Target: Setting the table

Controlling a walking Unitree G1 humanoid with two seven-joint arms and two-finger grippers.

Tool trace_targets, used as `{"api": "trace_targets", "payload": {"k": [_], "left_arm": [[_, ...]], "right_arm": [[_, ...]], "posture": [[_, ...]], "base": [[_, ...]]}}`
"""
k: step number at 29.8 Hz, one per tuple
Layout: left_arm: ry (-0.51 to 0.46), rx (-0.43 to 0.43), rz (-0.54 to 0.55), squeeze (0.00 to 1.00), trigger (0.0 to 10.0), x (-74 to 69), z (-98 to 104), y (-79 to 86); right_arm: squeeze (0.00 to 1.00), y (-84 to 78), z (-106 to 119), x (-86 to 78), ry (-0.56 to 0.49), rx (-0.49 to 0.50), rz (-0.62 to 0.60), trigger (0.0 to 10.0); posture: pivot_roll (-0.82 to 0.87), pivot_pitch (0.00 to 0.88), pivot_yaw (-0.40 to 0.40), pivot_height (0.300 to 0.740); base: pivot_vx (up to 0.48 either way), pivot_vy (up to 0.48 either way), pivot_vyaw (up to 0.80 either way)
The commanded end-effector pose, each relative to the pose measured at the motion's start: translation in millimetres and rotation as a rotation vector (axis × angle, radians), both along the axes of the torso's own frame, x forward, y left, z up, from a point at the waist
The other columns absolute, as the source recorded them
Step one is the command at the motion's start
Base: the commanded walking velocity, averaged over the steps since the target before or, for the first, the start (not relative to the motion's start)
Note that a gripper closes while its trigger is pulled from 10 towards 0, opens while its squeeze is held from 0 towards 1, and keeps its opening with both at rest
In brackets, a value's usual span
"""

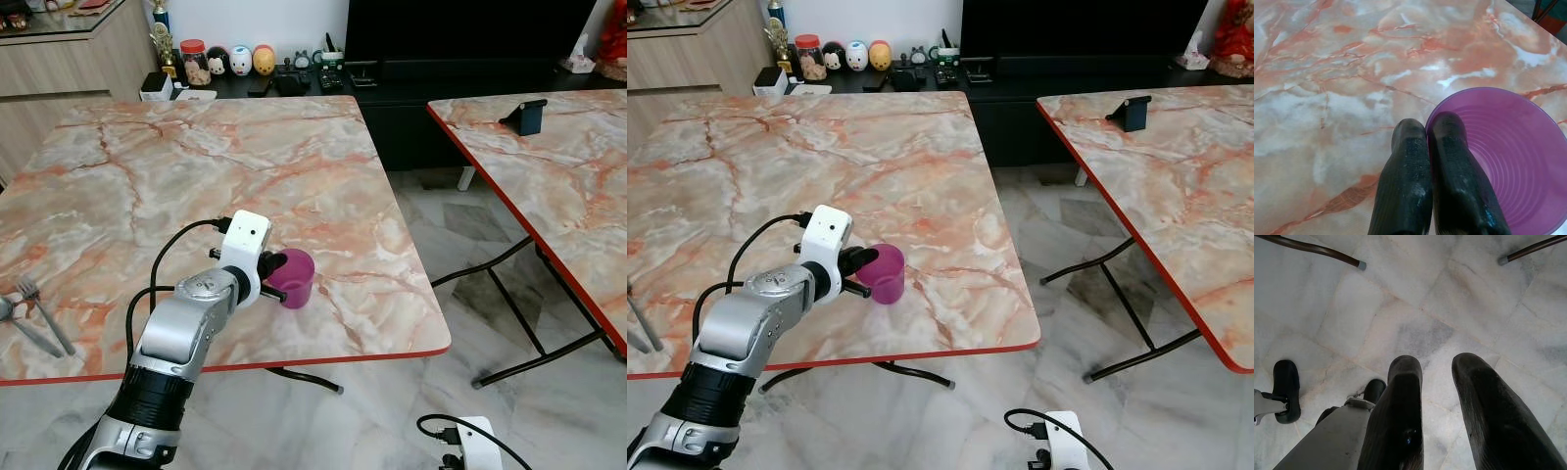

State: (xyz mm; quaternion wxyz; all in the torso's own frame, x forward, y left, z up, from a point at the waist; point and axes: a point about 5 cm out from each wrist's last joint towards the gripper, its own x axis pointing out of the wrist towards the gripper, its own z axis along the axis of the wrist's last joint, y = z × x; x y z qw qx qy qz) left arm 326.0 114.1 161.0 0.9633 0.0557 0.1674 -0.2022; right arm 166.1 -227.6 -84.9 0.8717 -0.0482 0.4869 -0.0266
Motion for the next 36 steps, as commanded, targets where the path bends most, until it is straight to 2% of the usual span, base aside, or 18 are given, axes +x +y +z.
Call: {"api": "trace_targets", "payload": {"k": [1, 3, 4, 5, 7, 12, 17, 21, 23, 28, 29, 36], "left_arm": [[0.001, 0.01, 0.021, 0.0, 0.0, -0.9, -4, 2.1], [-0.02, -0.011, 0.035, 0.0, 0.0, 0.4, -1, 2.5], [-0.045, -0.034, 0.041, 0.0, 2.8, 1.3, 3, 2.2], [-0.061, -0.056, 0.04, 0.0, 10.0, 1.8, 6, 1.1], [-0.137, -0.131, 0.051, 0.0, 10.0, 3.2, 17, -1.5], [-0.219, -0.213, 0.117, 0.0, 10.0, 2.6, 22, 2.6], [-0.258, -0.226, 0.165, 0.0, 10.0, 1.8, 21, 8.1], [-0.316, -0.233, 0.234, 0.0, 10.0, 0.3, 17, 18.3], [-0.367, -0.265, 0.296, 0.0, 10.0, -3.1, 14, 27.6], [-0.431, -0.257, 0.336, 0.0, 10.0, -9.4, 9, 36.9], [-0.474, -0.24, 0.353, 0.0, 10.0, -15.2, 8, 42.7], [-0.482, -0.176, 0.332, 0.0, 10.0, -25.1, -1, 50.9]], "right_arm": [[0.0, -1.7, 0, 0.4, 0.006, -0.009, 0.009, 10.0], [0.0, -1.8, 1, 0.4, 0.006, -0.009, 0.01, 10.0], [0.0, -1.9, 1, 0.4, 0.006, -0.009, 0.01, 10.0], [0.0, -2.0, 1, 0.5, 0.006, -0.01, 0.009, 10.0], [0.0, -2.2, 1, 0.5, 0.006, -0.01, 0.01, 10.0], [0.0, -2.3, 1, 0.5, 0.006, -0.01, 0.009, 10.0], [0.0, -2.3, 1, 0.5, 0.005, -0.011, 0.008, 10.0], [0.0, -2.5, 1, 0.9, 0.004, -0.012, 0.008, 10.0], [0.0, -2.9, 1, 1.0, 0.002, -0.015, 0.006, 10.0], [0.0, -3.4, 1, 1.0, -0.001, -0.018, 0.002, 10.0], [0.0, -3.8, 1, 0.9, 0.0, -0.019, 0.002, 10.0], [0.0, -4.4, 1, 1.0, 0.0, -0.021, 0.004, 10.0]], "posture": [[0.09, 0.0, -0.029, 0.74], [0.09, 0.0, -0.029, 0.74], [0.09, 0.0, -0.03, 0.74], [0.09, 0.0, -0.031, 0.74], [0.1, 0.0, -0.031, 0.74], [0.1, 0.0, -0.031, 0.74], [0.1, 0.0, -0.031, 0.74], [0.1, 0.0, -0.034, 0.74], [0.09, 0.0, -0.034, 0.74], [0.09, 0.0, -0.036, 0.74], [0.09, 0.0, -0.039, 0.74], [0.1, 0.0, -0.042, 0.74]], "base": [[0.0, 0.0, 0.0], [0.0, 0.0, 0.0], [0.0, 0.0, 0.0], [0.0, 0.0, 0.0], [0.0, 0.0, 0.0], [0.0, 0.0, 0.0], [0.0, 0.0, 0.0], [0.0, 0.0, 0.0], [0.0, 0.0, 0.0], [0.0, 0.0, 0.0], [0.0, 0.0, 0.0], [0.0, 0.0, 0.0]]}}
